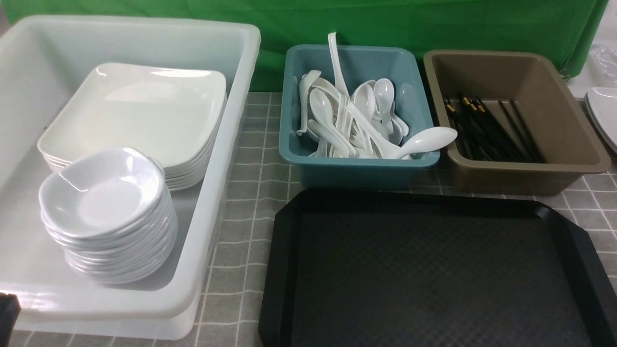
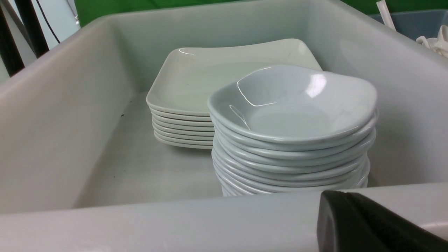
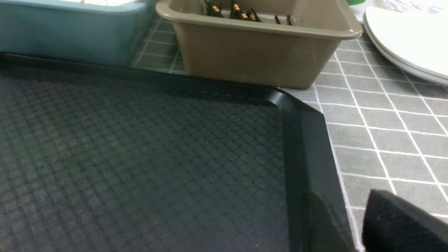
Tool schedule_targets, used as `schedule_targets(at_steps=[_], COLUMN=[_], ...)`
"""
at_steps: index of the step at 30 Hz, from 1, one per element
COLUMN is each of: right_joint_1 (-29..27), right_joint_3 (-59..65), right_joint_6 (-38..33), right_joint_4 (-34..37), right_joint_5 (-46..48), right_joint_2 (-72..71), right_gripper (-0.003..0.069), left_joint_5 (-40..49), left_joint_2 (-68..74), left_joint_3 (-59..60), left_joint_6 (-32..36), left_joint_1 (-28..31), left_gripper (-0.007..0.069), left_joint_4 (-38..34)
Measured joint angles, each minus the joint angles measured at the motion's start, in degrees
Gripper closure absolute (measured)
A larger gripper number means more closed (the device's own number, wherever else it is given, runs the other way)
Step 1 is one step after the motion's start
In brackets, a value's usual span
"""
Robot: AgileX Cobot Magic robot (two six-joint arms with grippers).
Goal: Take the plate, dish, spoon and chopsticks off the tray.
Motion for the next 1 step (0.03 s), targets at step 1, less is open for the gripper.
schedule_targets(at_steps=[1], right_joint_1=[0.00], right_joint_3=[0.00], right_joint_6=[0.00], right_joint_4=[0.00], right_joint_5=[0.00], right_joint_2=[0.00], right_gripper=[0.0421], left_joint_5=[0.00], left_joint_2=[0.00], left_joint_3=[0.00], left_joint_6=[0.00], left_joint_1=[0.00], left_gripper=[0.0621], left_joint_4=[0.00])
